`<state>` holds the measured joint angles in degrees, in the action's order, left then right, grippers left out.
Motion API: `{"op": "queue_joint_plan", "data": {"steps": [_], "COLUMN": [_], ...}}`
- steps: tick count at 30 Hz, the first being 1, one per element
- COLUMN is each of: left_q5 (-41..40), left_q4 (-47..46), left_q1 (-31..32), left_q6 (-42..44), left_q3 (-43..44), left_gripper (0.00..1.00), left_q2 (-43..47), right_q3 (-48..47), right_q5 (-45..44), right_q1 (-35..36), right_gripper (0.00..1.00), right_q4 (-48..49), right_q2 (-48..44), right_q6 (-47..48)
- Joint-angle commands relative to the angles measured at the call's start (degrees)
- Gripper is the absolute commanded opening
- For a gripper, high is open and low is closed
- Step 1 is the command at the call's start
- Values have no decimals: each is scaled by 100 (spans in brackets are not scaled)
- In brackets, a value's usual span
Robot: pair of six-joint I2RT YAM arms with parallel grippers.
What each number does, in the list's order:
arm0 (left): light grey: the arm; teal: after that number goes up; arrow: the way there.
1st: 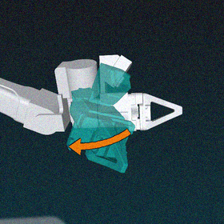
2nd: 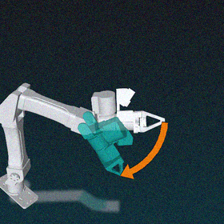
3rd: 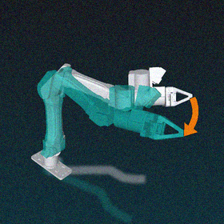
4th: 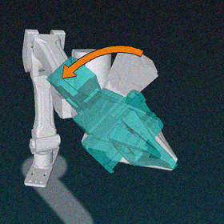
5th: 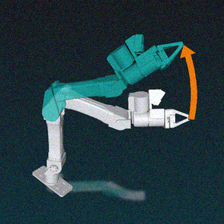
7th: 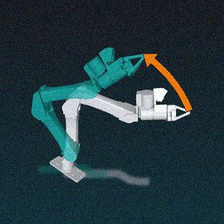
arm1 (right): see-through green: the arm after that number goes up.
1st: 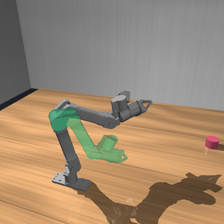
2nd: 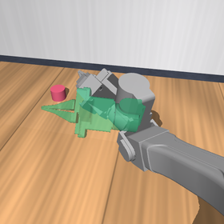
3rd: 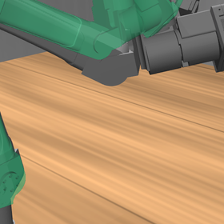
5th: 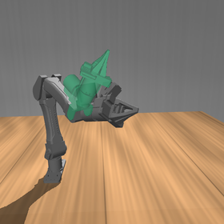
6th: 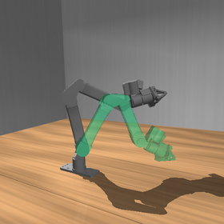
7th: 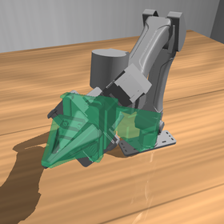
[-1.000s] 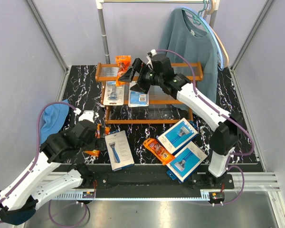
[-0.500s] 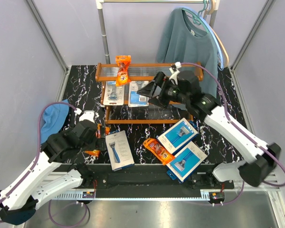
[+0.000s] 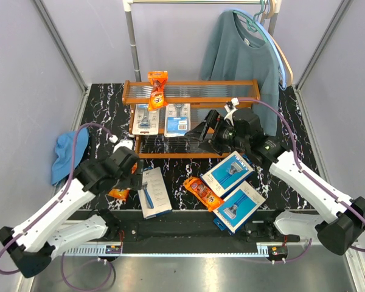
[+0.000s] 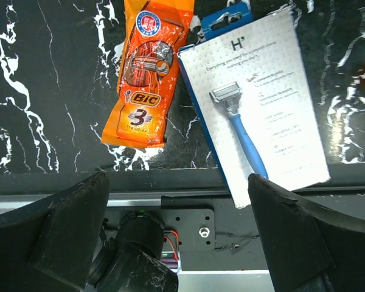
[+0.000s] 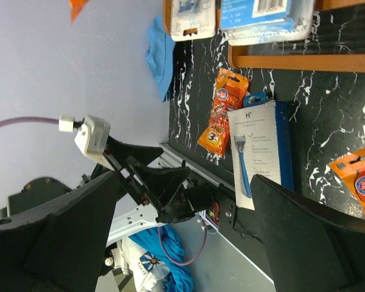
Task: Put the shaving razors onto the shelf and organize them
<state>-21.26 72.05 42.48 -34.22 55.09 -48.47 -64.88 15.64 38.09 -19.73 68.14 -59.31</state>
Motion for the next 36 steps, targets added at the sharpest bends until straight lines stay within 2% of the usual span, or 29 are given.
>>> {"op": "queue_joint_plan", "data": {"steps": [1,4,7,14,17,21,25,36], "left_q5": [95,384,1085,2010,2660,3030,2996,2398], "left_q4": [-490,-841,-1236,-1852,-2054,-2265,-2388,-2872], "left_q1": [-239,-739,-1469,-3313,-3692,-3826,-3852,-4116], "left_q6": [336,679,1030,1769,1682,1480,1488,1523], "left_q3": [353,362,292,248,362,520,512,-95], "left_gripper": [99,99,99,96,93,87,85,79], "left_q2": [-443,-777,-1094,-1981,-2385,-2974,-3466,-3660], "right_q3": [195,397,590,986,1100,1258,1399,1645], "right_q5": [-35,-43,-43,-8,9,9,18,1], "right_q1": [-12,-20,-20,-12,-12,-12,-20,-20], "right_gripper": [100,100,100,100,100,100,100,100], "right_q4": [144,153,144,144,144,171,171,188], "right_q2": [-415,-582,-714,-1013,-1118,-1250,-1400,-1628], "right_q6": [-72,-107,-142,-213,-248,-335,-371,-450]}}
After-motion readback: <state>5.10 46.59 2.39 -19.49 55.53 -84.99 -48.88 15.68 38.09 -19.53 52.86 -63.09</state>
